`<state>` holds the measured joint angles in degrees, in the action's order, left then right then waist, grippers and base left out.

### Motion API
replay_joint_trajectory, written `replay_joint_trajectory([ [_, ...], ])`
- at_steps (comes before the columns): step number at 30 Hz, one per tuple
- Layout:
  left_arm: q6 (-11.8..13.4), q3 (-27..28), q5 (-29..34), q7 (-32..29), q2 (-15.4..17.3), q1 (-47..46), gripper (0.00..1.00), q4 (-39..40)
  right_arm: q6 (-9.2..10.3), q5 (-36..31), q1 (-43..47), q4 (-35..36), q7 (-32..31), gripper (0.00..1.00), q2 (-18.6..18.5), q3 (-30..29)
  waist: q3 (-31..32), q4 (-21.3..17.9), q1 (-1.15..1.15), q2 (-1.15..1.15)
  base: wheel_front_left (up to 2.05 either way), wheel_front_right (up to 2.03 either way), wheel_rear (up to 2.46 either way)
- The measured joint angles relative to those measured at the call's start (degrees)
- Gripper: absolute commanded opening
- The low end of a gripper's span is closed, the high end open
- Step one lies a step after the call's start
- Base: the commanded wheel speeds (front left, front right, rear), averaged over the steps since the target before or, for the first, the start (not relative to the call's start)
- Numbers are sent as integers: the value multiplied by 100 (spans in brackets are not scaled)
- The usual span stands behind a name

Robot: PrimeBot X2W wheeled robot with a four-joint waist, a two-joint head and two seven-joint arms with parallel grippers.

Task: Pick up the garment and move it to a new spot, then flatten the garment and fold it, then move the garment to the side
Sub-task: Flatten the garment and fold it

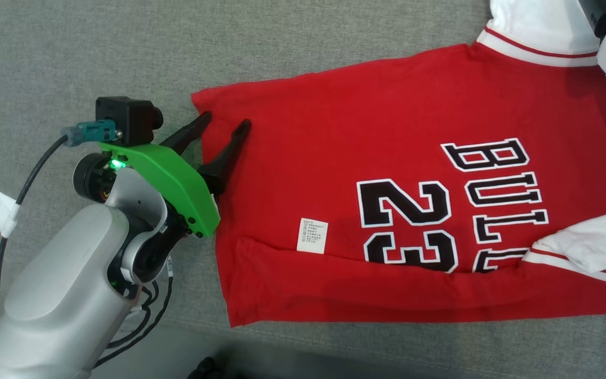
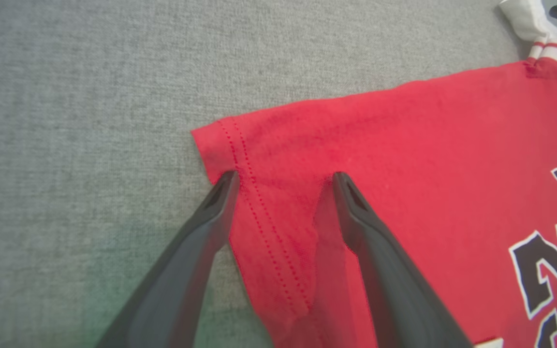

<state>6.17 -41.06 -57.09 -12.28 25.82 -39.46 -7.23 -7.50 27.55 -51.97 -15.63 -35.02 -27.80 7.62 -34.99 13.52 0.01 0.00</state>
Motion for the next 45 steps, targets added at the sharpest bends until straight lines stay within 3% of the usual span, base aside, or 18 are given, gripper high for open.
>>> replay_joint_trajectory([
  [9, -305, -83, 16, -25, -290, -497, 100, -445, -1, -99, -514, -715, 343, 100, -25, 134, -314, 269, -1, 0, 0, 0, 0],
  [10, -353, -93, 12, -37, -301, -521, 100, -480, -1, -91, -558, -767, 379, 55, -30, 162, -334, 281, -1, 0, 0, 0, 0],
  [11, -390, -101, -7, -60, -304, -546, 80, -514, 0, -81, -591, -821, 425, 25, -25, 193, -344, 282, -2, 0, 0, 0, 0],
  [12, -426, -122, -15, -82, -303, -564, 29, -554, 2, -24, -596, -862, 459, 0, -10, 223, -346, 273, -1, 0, 0, 0, 0],
  [13, -477, -123, -25, -102, -294, -578, 0, -601, 2, 55, -606, -894, 511, 0, 7, 265, -343, 258, -2, 0, 0, 0, 0],
  [23, -665, -85, -25, 174, -178, -500, 0, -834, 1, 665, -573, -921, 1266, 0, 108, 668, -186, 3, -1, 0, 0, 0, 0],
  [35, -350, 26, 54, 590, 167, 169, 0, -154, 1, 1482, 258, 89, 2014, 0, -192, 695, 402, -308, -1, 0, 0, 0, 0],
  [41, -109, 111, 112, 800, 412, 584, 0, 221, 1, 1768, 1168, 732, 2203, 0, -227, 322, 698, -485, -1, 0, 0, 0, 0],
  [45, 38, 159, 58, 1044, 509, 1122, 0, 515, 1, 1819, 2048, 1069, 2303, 0, -63, 83, 908, -651, -1, 0, 0, 0, 0],
])
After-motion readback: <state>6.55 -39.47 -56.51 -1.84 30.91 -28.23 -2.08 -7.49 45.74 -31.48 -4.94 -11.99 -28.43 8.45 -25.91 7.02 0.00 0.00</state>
